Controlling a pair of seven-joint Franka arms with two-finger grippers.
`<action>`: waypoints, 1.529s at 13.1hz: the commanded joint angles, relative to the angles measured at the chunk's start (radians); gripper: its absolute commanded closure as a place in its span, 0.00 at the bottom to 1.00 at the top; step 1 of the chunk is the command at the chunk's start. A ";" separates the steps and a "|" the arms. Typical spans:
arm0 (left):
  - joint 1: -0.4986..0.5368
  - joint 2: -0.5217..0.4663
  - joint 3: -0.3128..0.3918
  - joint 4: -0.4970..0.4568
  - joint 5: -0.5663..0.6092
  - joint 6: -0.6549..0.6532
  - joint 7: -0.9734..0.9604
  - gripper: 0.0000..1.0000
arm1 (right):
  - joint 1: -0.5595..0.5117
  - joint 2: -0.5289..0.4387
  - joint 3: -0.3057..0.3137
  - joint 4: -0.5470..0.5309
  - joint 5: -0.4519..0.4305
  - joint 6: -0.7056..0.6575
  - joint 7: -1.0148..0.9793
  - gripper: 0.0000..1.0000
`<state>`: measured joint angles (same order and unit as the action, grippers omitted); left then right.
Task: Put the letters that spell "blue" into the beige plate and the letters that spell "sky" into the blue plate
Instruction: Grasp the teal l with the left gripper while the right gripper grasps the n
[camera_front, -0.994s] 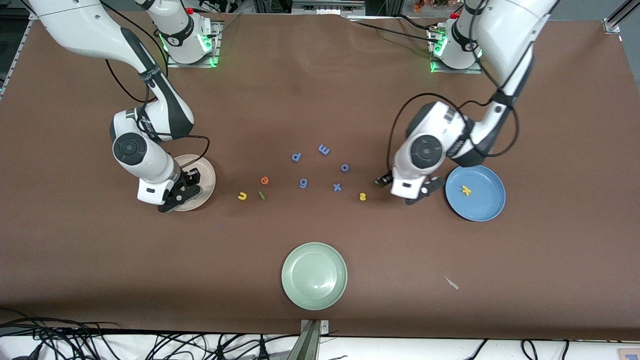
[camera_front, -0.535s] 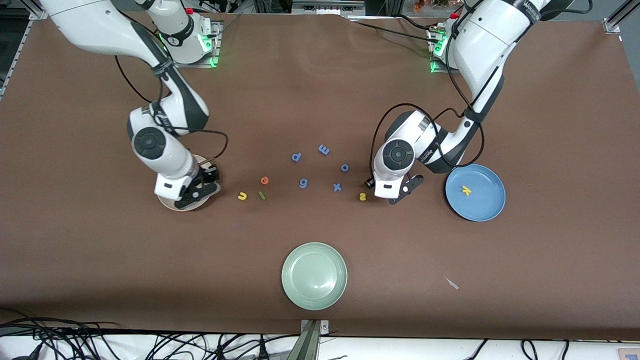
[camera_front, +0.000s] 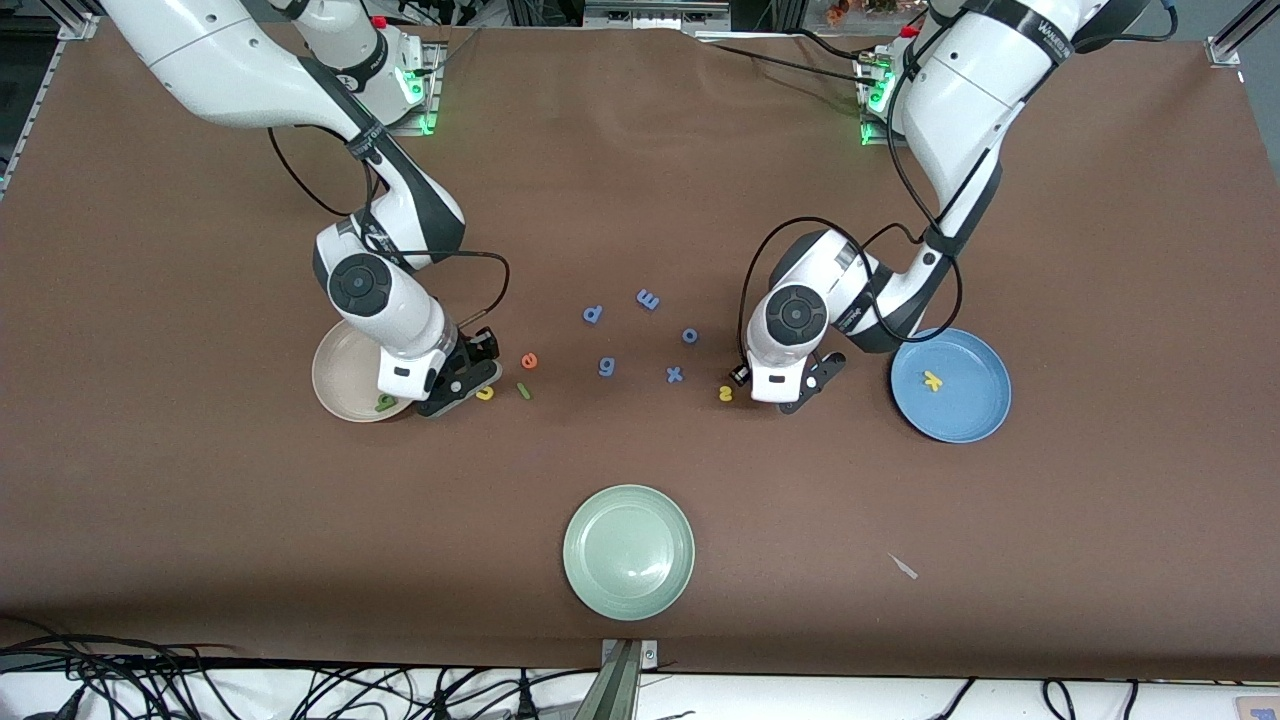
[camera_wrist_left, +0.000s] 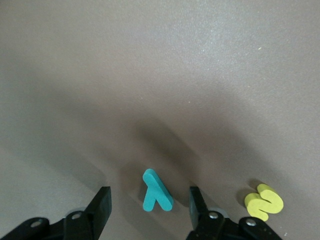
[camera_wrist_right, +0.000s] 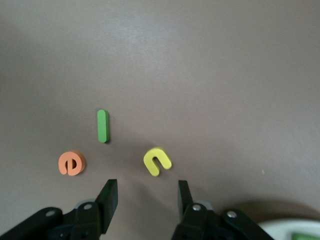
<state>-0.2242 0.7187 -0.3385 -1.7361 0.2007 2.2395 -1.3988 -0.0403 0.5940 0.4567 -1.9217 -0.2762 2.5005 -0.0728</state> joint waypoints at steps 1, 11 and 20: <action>-0.010 0.018 0.003 0.020 0.025 -0.001 -0.040 0.45 | -0.010 0.046 0.011 0.020 -0.008 0.041 -0.070 0.43; 0.005 -0.034 0.001 0.029 0.029 -0.037 -0.036 0.98 | -0.010 0.098 -0.013 0.010 -0.052 0.158 -0.145 0.56; 0.294 -0.156 0.004 0.021 0.040 -0.245 0.620 0.98 | -0.012 0.002 -0.027 0.015 -0.032 0.019 -0.191 0.87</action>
<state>0.0135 0.5819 -0.3250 -1.6904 0.2180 2.0070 -0.9016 -0.0464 0.6601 0.4273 -1.9043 -0.3106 2.6068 -0.2405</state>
